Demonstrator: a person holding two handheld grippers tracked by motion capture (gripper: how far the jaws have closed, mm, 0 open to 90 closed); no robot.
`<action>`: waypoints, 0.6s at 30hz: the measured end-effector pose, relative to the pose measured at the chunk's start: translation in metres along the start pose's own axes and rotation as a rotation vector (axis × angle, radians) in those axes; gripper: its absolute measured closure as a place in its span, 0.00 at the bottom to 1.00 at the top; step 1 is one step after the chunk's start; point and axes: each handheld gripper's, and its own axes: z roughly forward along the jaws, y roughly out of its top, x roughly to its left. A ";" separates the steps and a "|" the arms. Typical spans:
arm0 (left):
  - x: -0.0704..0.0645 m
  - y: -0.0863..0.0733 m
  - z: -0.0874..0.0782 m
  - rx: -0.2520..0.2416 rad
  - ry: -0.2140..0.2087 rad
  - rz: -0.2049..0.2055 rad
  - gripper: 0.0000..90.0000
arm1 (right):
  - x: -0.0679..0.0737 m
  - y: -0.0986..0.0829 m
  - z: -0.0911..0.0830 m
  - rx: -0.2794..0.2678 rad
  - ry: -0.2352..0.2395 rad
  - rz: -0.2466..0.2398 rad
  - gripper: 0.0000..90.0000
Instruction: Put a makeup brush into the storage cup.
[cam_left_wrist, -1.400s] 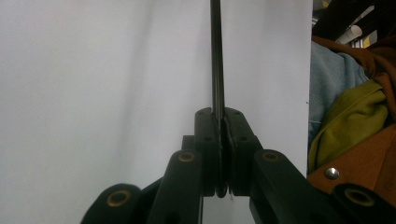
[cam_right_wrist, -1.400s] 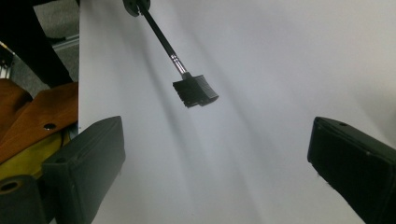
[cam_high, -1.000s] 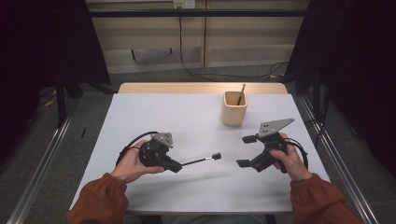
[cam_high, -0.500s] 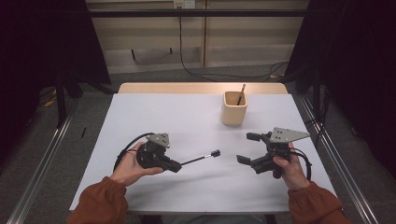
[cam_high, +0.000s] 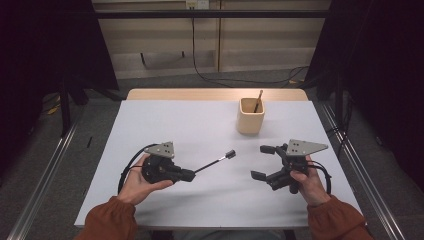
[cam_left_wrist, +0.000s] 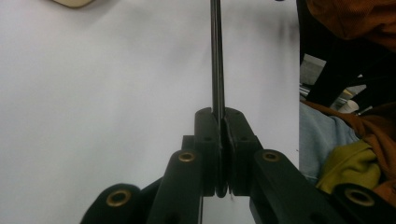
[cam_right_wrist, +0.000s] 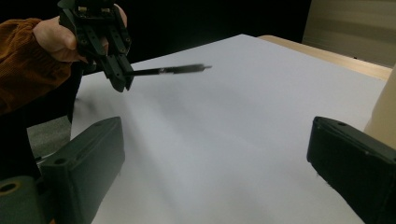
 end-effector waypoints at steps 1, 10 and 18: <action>-0.001 0.000 -0.001 -0.012 0.010 0.003 0.95 | 0.000 -0.001 0.000 -0.001 -0.005 -0.003 0.04; -0.002 -0.006 -0.009 -0.180 0.049 -0.004 0.95 | 0.002 -0.002 0.001 -0.008 0.009 -0.005 0.05; -0.009 -0.008 -0.007 -0.294 0.085 0.020 0.95 | 0.003 -0.003 0.003 -0.010 0.013 -0.006 0.05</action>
